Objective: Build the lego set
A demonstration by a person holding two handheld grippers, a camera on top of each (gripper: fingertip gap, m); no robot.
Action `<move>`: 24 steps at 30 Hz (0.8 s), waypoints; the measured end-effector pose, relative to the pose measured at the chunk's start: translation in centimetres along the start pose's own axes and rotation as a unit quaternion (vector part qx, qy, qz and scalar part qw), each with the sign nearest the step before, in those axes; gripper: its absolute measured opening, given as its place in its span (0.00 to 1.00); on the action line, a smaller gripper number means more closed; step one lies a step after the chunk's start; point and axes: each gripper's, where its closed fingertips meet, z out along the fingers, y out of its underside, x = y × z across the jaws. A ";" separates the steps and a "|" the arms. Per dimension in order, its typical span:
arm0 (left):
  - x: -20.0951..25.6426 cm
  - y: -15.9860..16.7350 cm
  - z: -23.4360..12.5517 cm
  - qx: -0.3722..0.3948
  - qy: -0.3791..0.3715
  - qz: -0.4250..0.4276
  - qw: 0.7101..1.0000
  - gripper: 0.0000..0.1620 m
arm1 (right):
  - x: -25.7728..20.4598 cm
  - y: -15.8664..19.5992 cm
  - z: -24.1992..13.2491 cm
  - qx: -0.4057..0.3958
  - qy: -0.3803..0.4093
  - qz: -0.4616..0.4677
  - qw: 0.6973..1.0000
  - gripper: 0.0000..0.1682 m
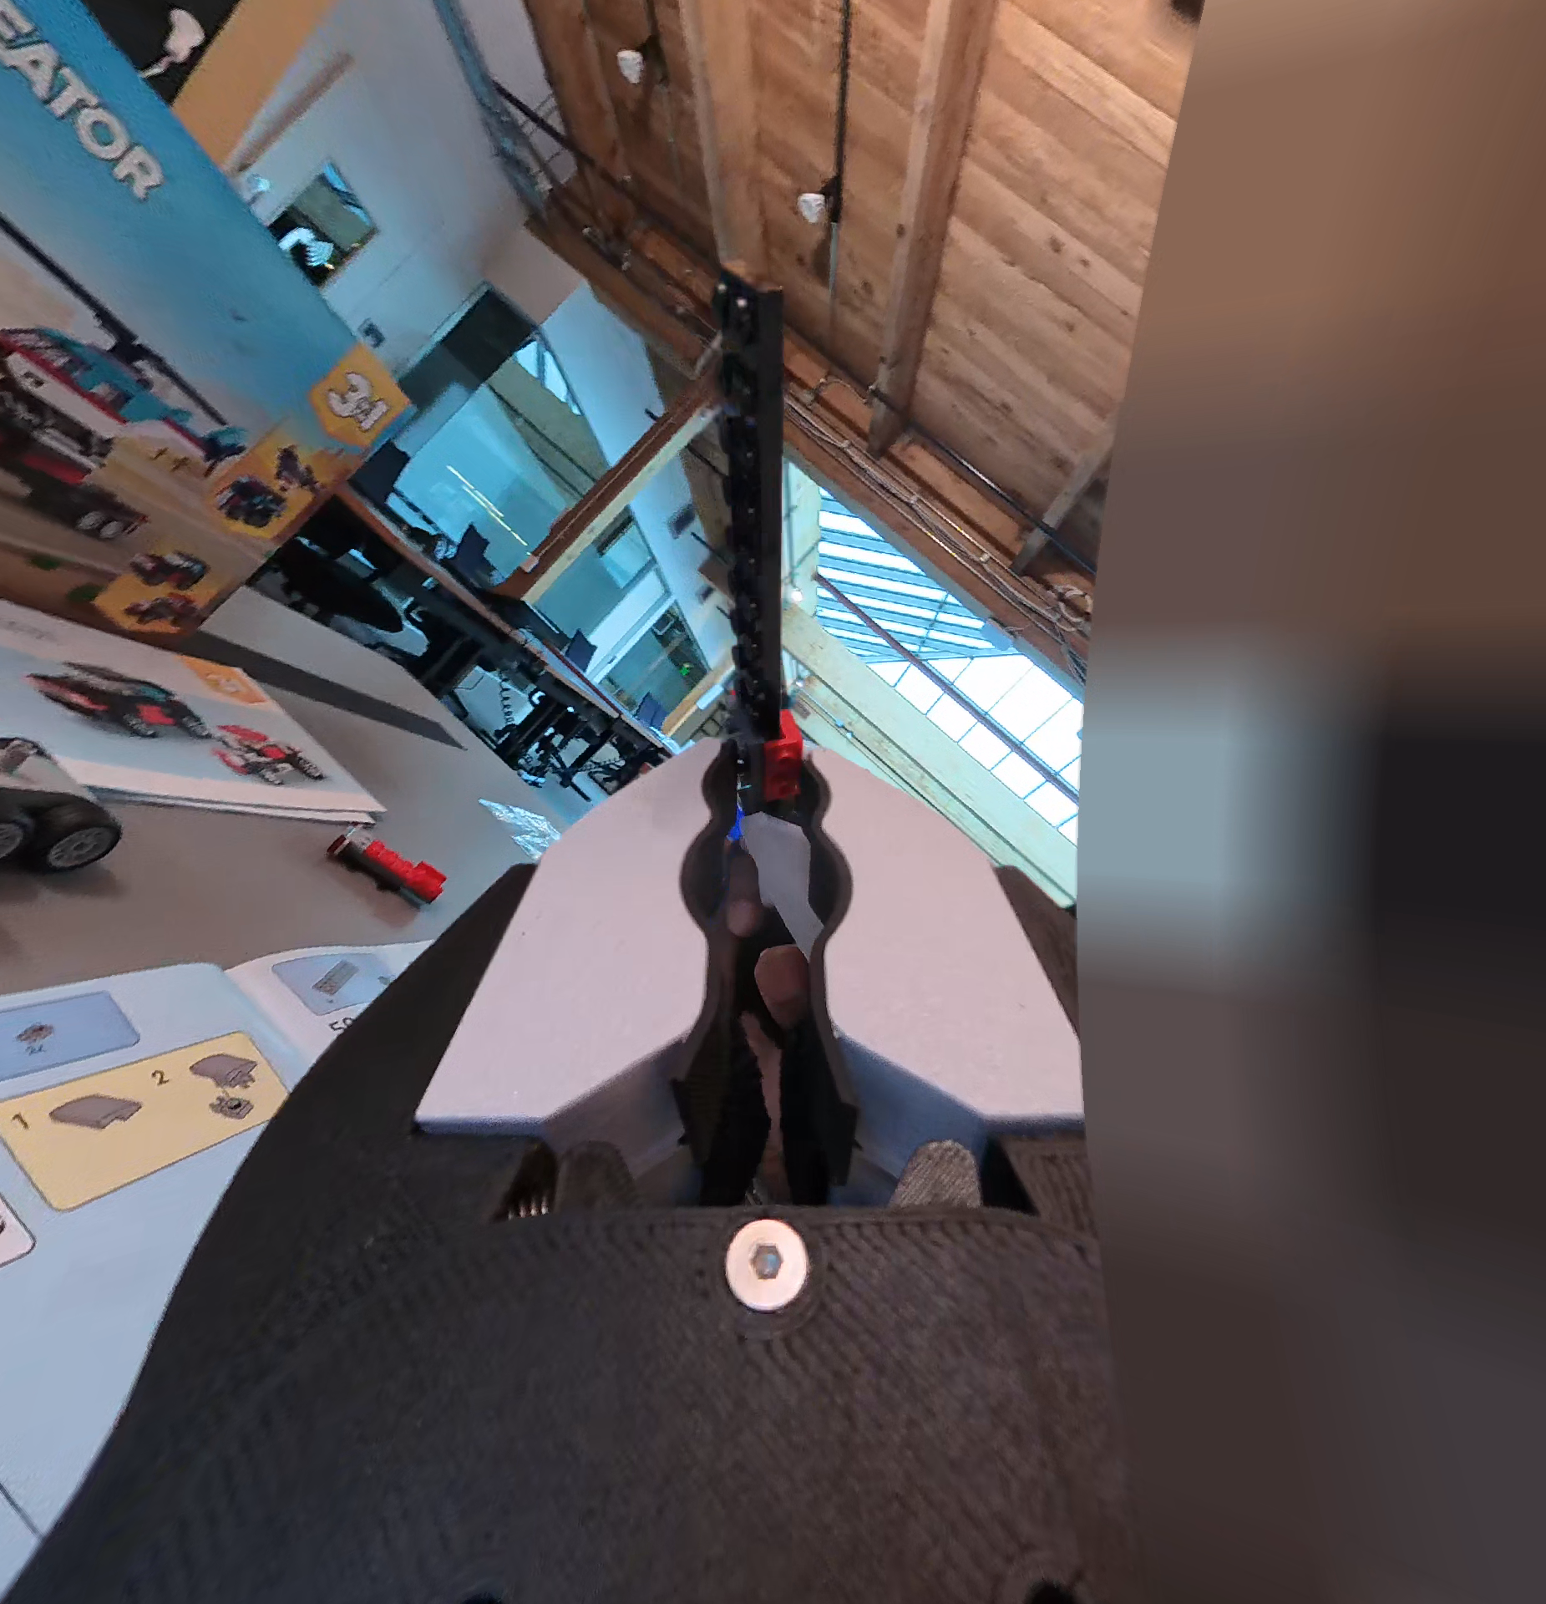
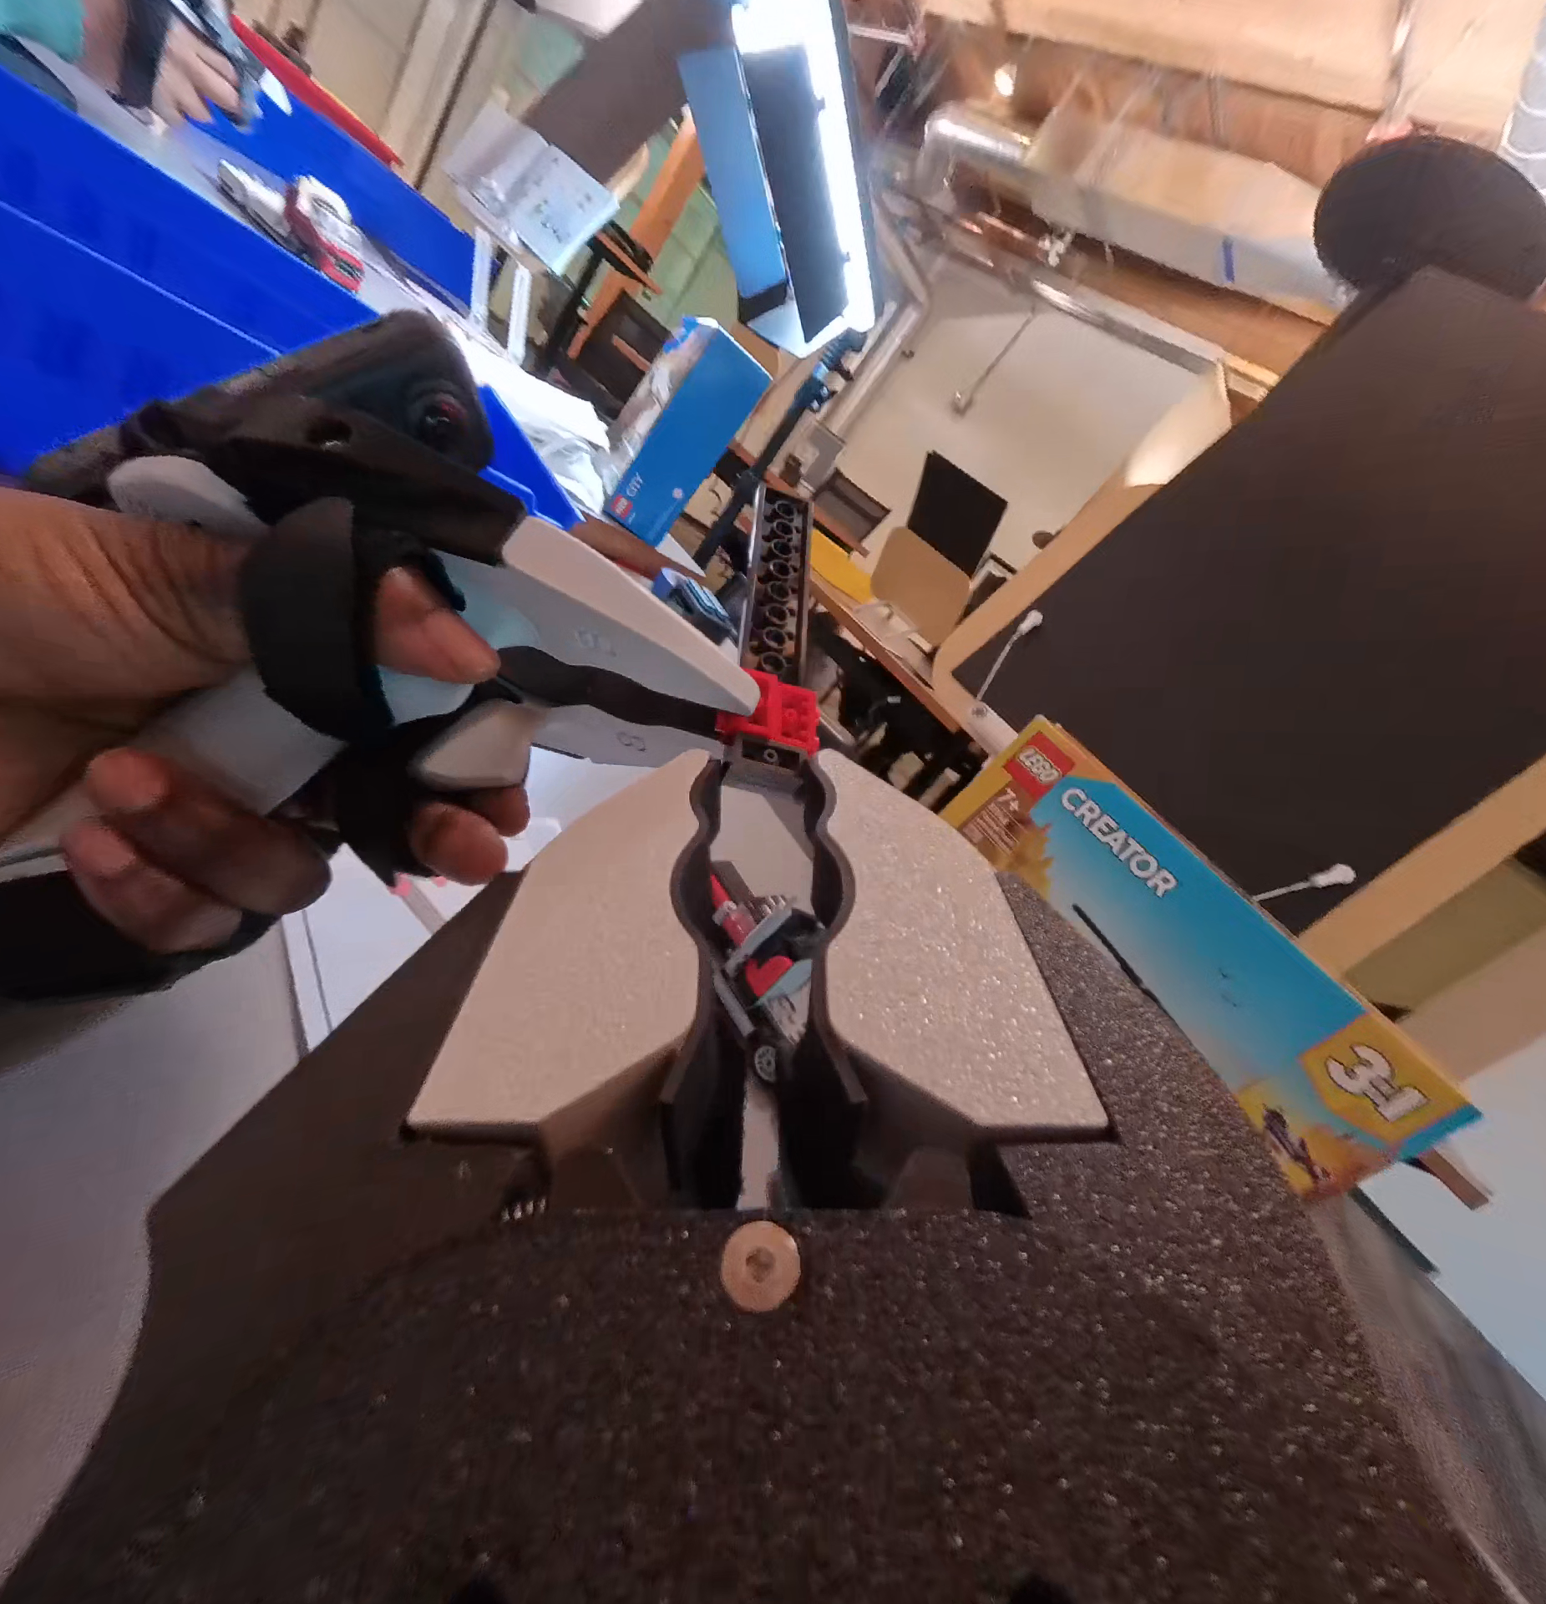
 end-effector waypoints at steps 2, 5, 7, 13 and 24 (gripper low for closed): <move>0.5 -0.1 -0.3 -0.011 0.016 0.018 1.000 0.09 | -0.4 -0.5 -0.1 0.031 -0.038 0.036 0.998 0.11; 0.9 -0.5 -0.9 -0.037 0.031 0.052 0.997 0.08 | -1.2 -1.3 -0.6 0.085 -0.148 0.175 0.970 0.21; 1.1 -0.6 -1.3 -0.066 0.040 0.077 0.994 0.09 | -0.9 -1.1 -0.6 0.101 -0.219 0.301 0.922 0.29; 1.8 0.7 -1.2 -0.169 0.080 0.134 0.973 0.08 | -1.3 -2.0 -0.5 0.117 -0.361 0.468 0.798 0.22; 2.5 1.3 -1.0 -0.227 0.074 0.228 0.944 0.08 | -1.1 -2.6 -0.9 0.142 -0.359 0.435 0.813 0.09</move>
